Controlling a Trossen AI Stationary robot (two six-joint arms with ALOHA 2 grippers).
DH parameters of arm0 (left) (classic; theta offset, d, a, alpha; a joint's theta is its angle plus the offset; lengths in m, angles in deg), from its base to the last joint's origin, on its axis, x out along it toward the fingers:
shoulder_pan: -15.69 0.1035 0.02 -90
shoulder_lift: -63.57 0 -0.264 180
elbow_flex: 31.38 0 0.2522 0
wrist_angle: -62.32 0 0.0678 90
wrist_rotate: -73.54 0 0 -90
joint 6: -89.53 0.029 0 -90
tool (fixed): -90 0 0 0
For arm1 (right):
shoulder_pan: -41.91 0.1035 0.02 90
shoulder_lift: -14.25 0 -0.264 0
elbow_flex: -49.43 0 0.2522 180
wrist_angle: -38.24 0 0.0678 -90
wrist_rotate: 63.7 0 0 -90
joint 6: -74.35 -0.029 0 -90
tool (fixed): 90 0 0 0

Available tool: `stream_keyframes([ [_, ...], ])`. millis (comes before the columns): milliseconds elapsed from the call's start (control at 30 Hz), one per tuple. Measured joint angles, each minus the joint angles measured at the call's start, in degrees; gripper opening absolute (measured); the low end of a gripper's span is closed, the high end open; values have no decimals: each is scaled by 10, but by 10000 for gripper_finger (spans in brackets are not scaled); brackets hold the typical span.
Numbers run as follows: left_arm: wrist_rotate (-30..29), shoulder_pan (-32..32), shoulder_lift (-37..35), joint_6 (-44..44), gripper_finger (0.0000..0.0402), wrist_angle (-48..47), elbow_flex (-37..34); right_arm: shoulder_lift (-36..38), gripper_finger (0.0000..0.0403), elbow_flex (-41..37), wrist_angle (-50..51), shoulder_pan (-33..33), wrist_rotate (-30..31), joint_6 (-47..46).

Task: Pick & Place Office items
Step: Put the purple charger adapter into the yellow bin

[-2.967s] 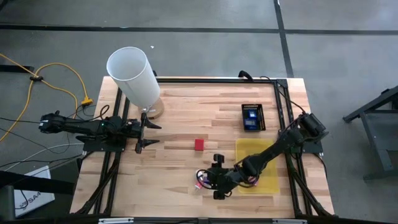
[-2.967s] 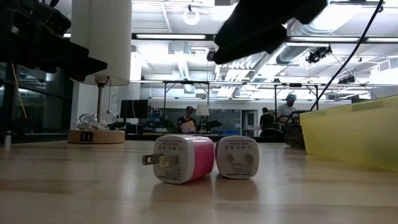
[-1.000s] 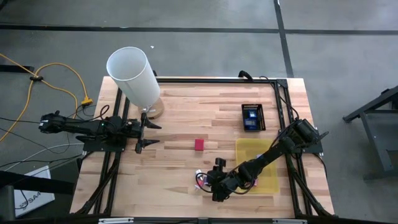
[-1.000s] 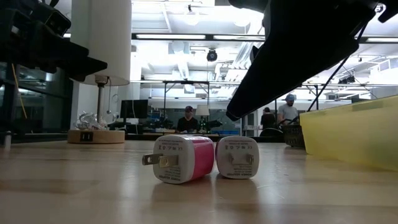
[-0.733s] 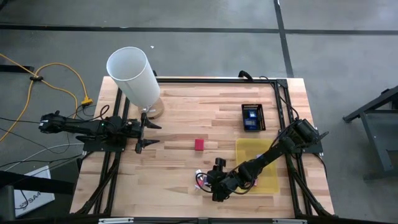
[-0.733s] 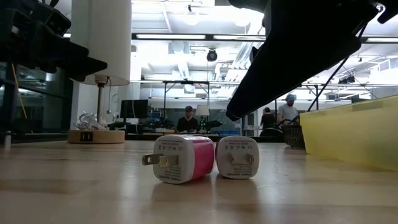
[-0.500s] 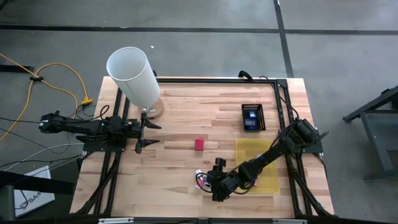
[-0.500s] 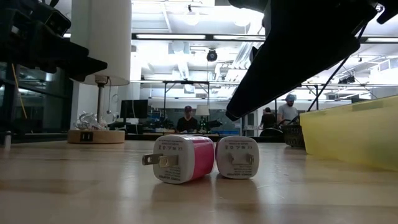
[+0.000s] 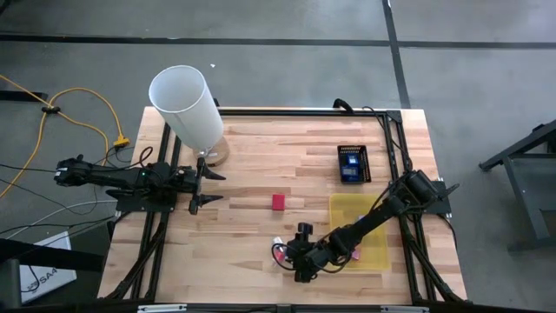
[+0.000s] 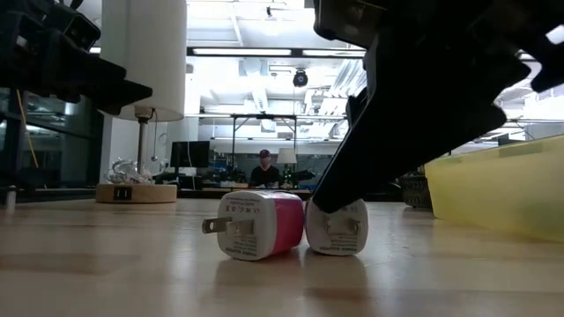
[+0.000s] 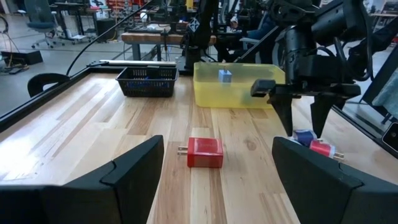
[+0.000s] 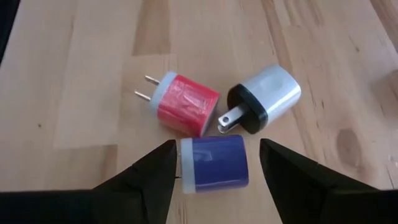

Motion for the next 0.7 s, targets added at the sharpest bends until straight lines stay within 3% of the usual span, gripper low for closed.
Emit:
stream_keyframes([
  [700,0,0,0,0,293,2,0,0,217,0,20,0,-3,-6],
])
